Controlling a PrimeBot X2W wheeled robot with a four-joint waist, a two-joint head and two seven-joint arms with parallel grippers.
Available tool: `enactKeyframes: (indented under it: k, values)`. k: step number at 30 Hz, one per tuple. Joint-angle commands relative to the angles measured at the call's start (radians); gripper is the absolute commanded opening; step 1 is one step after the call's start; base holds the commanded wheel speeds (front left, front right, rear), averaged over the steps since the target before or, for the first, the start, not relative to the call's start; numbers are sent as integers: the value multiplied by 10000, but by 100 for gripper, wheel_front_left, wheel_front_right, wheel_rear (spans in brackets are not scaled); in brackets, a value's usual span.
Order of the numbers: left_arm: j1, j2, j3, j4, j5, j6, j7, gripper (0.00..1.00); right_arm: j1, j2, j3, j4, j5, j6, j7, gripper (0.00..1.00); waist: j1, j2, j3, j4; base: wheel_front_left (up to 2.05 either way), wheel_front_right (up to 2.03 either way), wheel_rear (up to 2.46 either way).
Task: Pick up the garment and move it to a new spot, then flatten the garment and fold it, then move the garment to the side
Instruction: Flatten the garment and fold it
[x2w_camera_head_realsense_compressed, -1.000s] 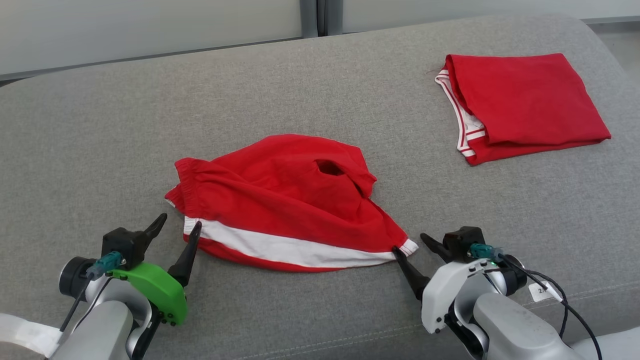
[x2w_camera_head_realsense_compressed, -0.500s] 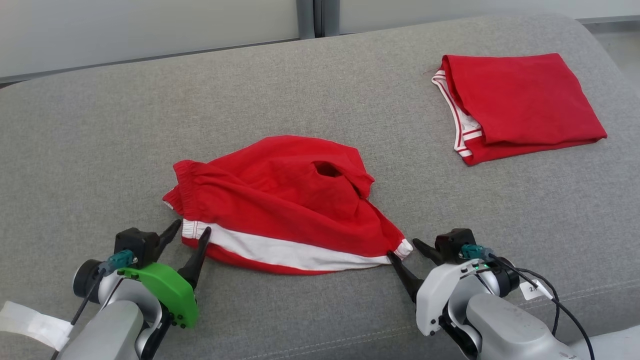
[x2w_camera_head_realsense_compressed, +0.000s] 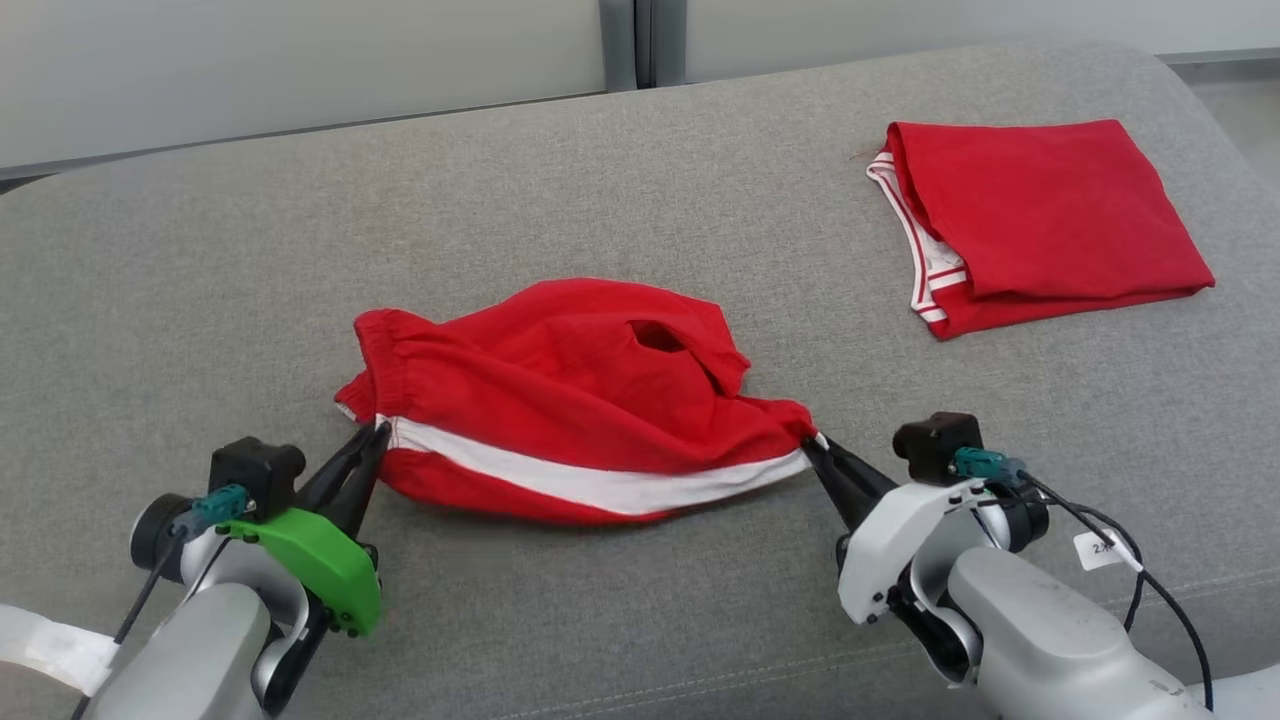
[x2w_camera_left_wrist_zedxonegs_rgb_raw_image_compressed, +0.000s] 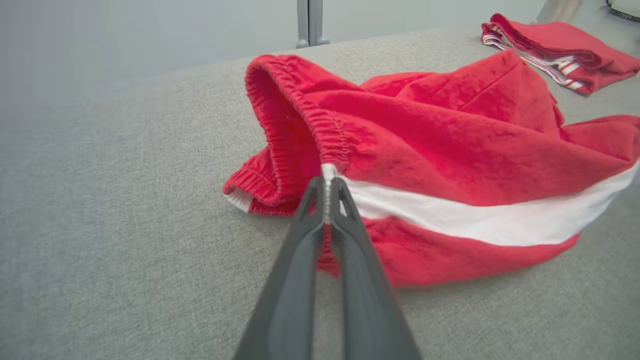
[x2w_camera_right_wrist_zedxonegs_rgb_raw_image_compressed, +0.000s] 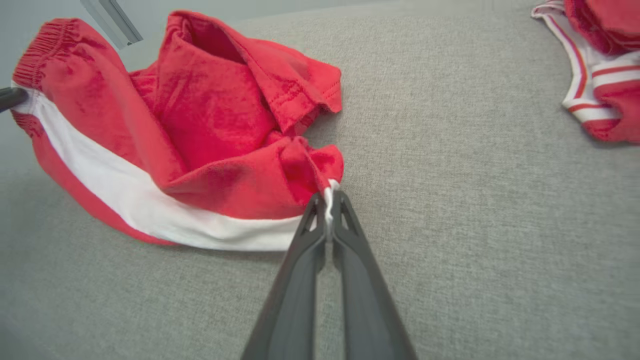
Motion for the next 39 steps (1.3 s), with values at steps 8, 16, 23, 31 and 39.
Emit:
enactKeyframes:
  k: [8, 16, 23, 31, 39]
  values:
    - [-127, 806, 889, -1634, 1015, -14, -24, 0, 46, -626, -350, -1501, 334, -8, -44, 0, 0, 0, -48, 31, 0, 0, 0]
    - [-1484, 1464, 559, -2509, 1057, -14, 265, 0, -1526, -1114, 377, -2099, 958, -6, 323, 0, 0, 0, 139, 65, 0, 0, 0]
    - [-3727, 2306, -178, -2574, 618, -14, 1001, 0, -3766, -922, 820, -1788, 2186, -6, 1055, 0, 0, 0, 783, -23, 0, 0, 0]
    - [-6375, 2422, -849, -2052, -466, -12, 1542, 0, -6357, -691, 552, -688, 3690, -7, 1583, 0, 0, 0, 1691, -16, 0, 0, 0]
    - [-9059, 2088, -1141, -682, -1503, -5, 1592, 0, -9093, -199, -4, 1369, 4405, -7, 1313, 0, 0, 0, 2520, 63, 0, 0, 0]
